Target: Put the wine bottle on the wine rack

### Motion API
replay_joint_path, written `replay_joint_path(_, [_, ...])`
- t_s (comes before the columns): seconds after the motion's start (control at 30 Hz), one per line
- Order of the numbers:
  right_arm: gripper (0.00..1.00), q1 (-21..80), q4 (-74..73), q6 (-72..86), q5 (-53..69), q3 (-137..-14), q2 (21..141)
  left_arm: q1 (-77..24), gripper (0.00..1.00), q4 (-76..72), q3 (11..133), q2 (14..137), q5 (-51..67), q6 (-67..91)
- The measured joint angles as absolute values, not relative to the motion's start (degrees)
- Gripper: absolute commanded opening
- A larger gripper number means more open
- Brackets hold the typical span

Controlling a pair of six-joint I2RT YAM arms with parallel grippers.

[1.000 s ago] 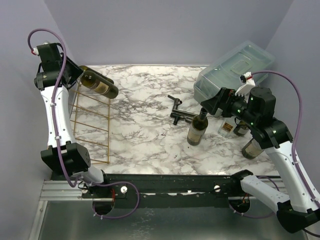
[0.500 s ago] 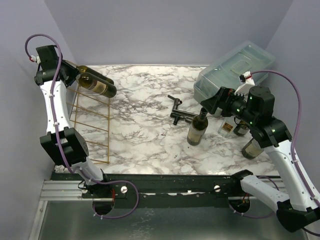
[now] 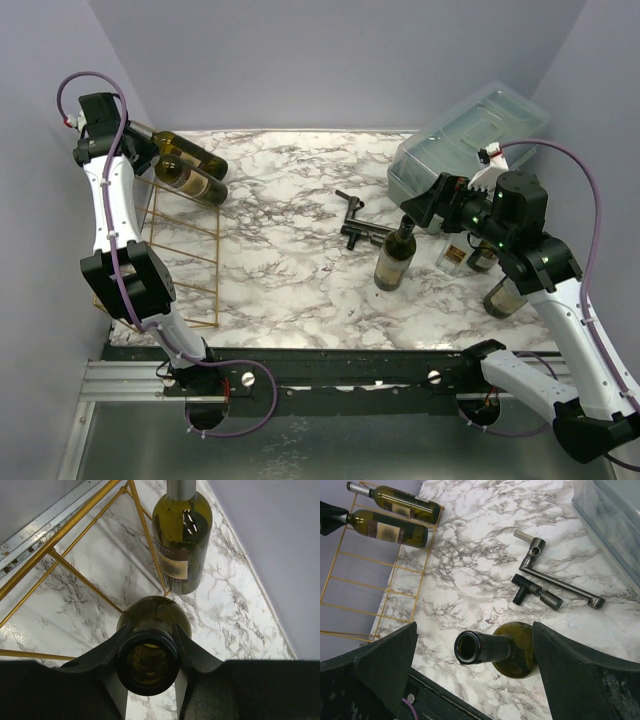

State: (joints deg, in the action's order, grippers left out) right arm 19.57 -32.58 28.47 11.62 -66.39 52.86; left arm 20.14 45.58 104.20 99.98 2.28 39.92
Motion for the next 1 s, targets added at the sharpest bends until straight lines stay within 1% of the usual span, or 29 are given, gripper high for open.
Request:
replay_joint_path(0.93, [1.0, 19.57, -32.56, 28.47, 11.62, -65.49, 52.99, 20.86, 0.0, 44.21, 109.03, 107.9, 3.01, 38.11])
replay_joint_path(1.0, [1.0, 19.57, -32.56, 28.47, 11.62, -65.49, 52.99, 21.12, 0.07, 44.27, 109.16, 108.09, 3.55, 38.11])
